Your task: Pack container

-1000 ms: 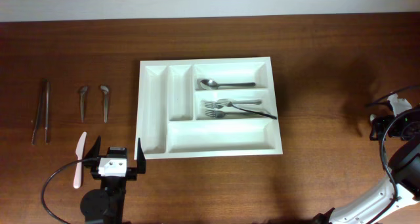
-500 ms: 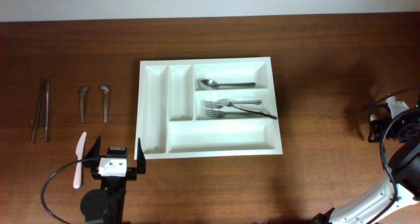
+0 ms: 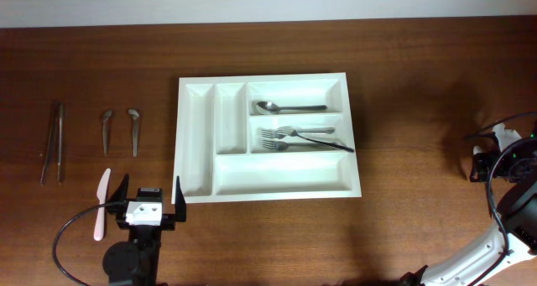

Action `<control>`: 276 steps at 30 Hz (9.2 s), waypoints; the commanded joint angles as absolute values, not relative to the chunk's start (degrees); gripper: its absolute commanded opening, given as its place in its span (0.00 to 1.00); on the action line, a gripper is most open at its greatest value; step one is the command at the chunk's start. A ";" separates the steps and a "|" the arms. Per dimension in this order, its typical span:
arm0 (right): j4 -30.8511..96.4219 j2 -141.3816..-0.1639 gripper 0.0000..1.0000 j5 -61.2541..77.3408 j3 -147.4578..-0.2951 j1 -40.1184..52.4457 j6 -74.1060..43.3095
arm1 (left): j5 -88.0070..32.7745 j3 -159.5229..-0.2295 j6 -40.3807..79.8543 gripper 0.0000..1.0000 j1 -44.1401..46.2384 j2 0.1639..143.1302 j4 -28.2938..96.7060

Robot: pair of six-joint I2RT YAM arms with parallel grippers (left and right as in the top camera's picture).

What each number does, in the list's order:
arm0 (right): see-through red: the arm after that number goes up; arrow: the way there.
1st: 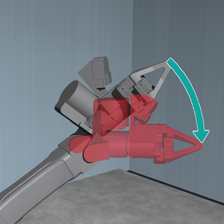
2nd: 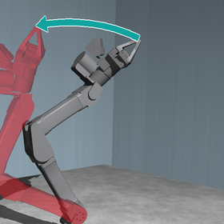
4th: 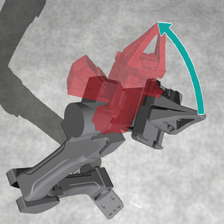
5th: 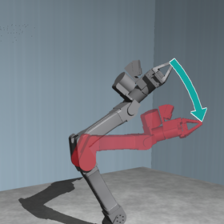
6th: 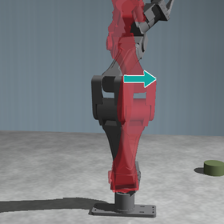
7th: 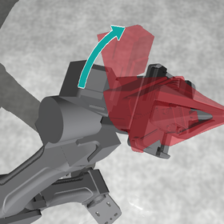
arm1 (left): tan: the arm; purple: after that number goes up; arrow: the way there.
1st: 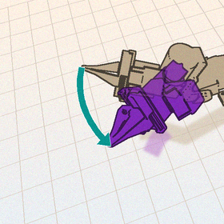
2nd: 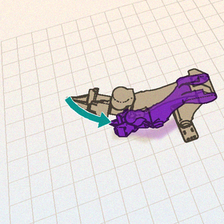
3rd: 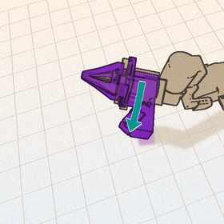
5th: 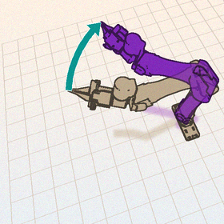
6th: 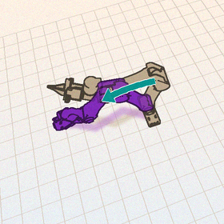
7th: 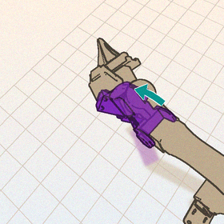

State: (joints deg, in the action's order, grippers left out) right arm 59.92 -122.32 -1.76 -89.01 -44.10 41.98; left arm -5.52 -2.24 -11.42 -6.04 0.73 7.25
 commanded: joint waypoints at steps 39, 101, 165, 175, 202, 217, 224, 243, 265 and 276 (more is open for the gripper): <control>59.53 -124.79 0.99 -1.13 -88.64 -43.77 41.50 | -5.08 -1.91 -12.32 0.99 -6.28 0.30 7.25; 58.50 -124.97 0.04 0.19 -98.56 -28.75 40.01 | -5.08 -1.91 -12.29 0.99 -6.28 0.30 7.25; 47.99 -128.01 0.04 12.12 -108.51 15.40 49.52 | -5.08 -1.91 -12.29 0.99 -6.28 0.30 7.25; 49.56 -128.01 0.13 13.56 -108.51 15.42 51.00 | -5.08 -1.91 -12.32 0.99 -6.28 0.30 7.25; 80.93 -122.04 0.71 -2.66 -127.42 15.33 41.23 | -5.08 -1.91 -12.32 0.99 -6.28 0.30 7.25; 97.36 -121.43 0.81 -4.97 -129.21 14.85 28.03 | -5.08 -1.91 -12.29 0.99 -6.28 0.30 7.25; 97.36 -121.43 0.94 3.25 -128.42 13.30 9.63 | -5.08 -1.91 -12.32 0.99 -6.28 0.30 7.25; 88.55 -121.51 0.99 9.02 -107.98 12.23 -20.03 | -5.08 -1.91 -12.32 0.99 -6.28 0.30 7.25; 85.54 -121.56 0.99 9.02 -105.25 11.60 -26.79 | -5.08 -1.91 -12.32 0.99 -6.28 0.30 7.25; 83.02 -121.56 0.98 9.02 -101.43 11.60 -27.09 | -5.08 -1.91 -12.32 0.99 -6.28 0.30 7.25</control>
State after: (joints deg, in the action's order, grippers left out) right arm 83.44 -122.32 10.00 -101.97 11.75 -26.50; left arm -5.52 -2.24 -11.42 -6.04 0.73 7.25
